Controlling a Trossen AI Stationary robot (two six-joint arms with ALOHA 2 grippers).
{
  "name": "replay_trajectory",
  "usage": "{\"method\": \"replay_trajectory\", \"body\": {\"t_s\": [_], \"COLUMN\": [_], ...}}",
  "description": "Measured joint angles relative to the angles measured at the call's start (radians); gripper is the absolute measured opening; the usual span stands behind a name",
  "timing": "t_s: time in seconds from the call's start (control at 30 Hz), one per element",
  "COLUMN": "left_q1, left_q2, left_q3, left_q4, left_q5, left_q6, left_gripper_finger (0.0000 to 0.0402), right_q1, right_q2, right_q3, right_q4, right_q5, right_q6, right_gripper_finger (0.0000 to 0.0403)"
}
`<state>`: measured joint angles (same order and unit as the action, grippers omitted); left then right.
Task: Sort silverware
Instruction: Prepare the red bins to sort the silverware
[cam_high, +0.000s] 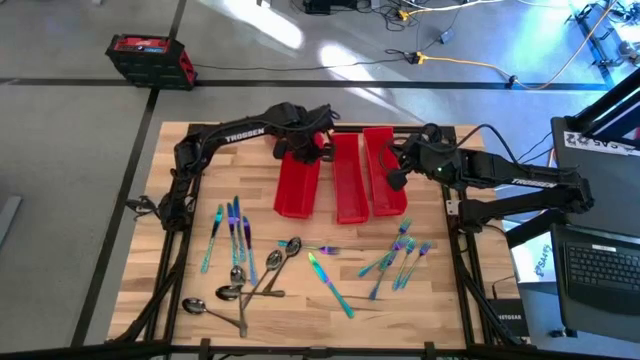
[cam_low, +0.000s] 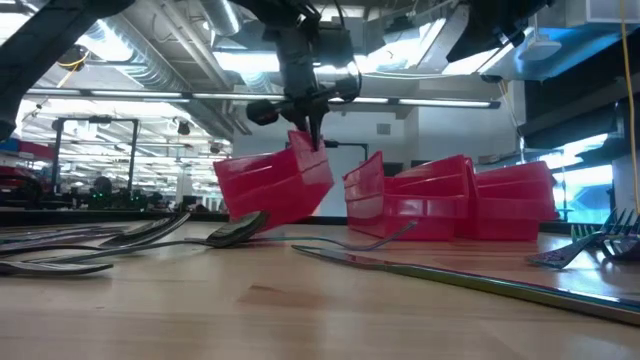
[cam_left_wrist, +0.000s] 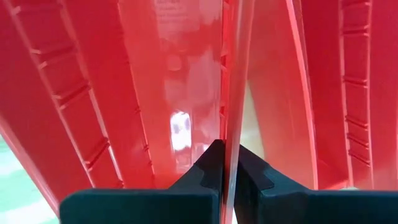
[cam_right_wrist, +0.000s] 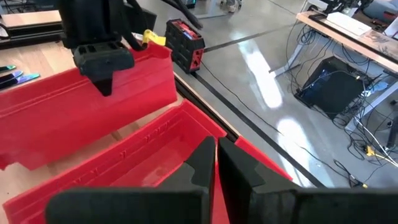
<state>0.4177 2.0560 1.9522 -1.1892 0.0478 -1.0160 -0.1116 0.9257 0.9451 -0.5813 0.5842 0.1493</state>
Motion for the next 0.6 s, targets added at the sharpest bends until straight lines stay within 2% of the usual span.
{"method": "replay_trajectory", "body": {"t_s": [0.13, 0.43, 0.6], "left_q1": [0.001, 0.001, -0.006], "left_q2": [0.000, 0.000, 0.000], "left_q3": [-0.001, -0.096, -0.164], "left_q4": [-0.013, 0.009, 0.044], "left_q5": [-0.004, 0.050, 0.041], "left_q6": [-0.131, -0.136, -0.143], "left_gripper_finger": [0.0009, 0.0017, 0.0018], "right_q1": [0.000, 0.000, 0.000], "right_q2": [0.000, 0.000, 0.002], "right_q3": [0.000, 0.000, 0.000], "right_q4": [0.001, 0.004, 0.004], "right_q5": [0.000, 0.000, 0.000], "right_q6": [0.000, 0.002, 0.004], "right_gripper_finger": [0.0003, 0.0003, 0.0003]}}
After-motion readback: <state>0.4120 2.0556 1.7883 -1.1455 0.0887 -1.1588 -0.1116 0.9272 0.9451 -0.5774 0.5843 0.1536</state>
